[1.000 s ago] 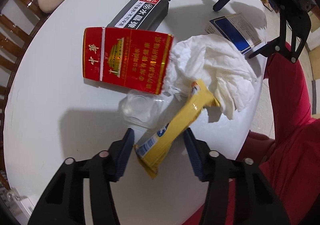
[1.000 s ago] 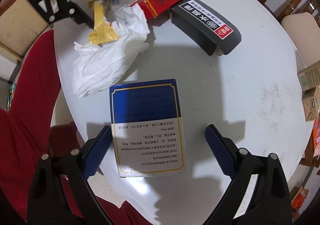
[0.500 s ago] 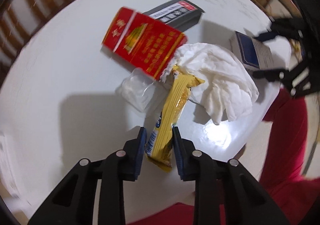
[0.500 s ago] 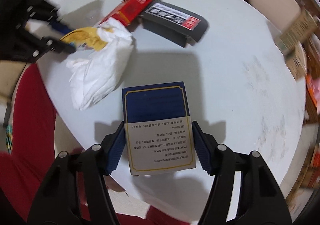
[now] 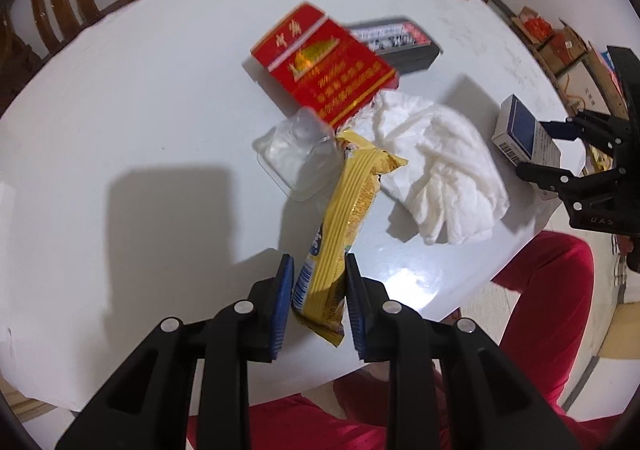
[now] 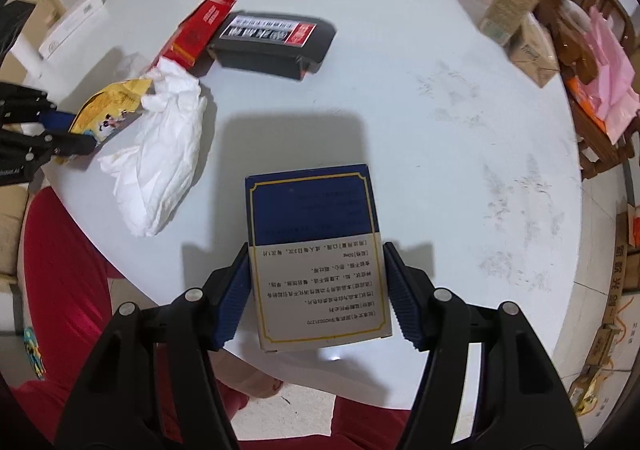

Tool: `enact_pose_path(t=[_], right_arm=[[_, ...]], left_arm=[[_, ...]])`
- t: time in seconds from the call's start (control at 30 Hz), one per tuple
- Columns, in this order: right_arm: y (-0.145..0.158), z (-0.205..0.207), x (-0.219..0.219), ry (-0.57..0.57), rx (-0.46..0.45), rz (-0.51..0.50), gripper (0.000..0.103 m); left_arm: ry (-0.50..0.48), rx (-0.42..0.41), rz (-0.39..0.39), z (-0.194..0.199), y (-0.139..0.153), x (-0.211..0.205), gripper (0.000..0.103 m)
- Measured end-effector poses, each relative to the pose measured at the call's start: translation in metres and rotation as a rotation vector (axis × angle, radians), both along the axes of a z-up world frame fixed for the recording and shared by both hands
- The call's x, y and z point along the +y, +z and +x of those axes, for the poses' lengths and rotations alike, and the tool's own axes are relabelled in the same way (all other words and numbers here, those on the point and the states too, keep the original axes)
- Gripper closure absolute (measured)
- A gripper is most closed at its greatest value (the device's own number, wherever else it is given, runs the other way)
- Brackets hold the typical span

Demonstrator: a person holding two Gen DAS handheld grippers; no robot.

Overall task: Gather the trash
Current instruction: 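Lift the wrapper and the medicine box and carry them toward the bag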

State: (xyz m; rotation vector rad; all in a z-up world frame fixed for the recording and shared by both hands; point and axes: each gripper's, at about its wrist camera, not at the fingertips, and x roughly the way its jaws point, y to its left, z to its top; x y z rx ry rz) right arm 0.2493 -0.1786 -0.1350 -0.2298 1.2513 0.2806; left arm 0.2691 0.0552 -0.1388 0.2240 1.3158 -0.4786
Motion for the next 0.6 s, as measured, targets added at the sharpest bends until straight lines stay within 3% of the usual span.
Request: enact_pose_path(t=[0.43,0.6], right_arm=[[0.042,-0.005,-0.013,-0.081,-0.112,0.048,0.041],[0.082,-0.019,-0.005,-0.079,-0.23,0.057,0.041]], left_arm=[[0.05,-0.081,-0.024,-0.008,0.041,0.015,0.078],[0.085,-0.15,-0.023,-0.017,0.064,0.021,0.078]])
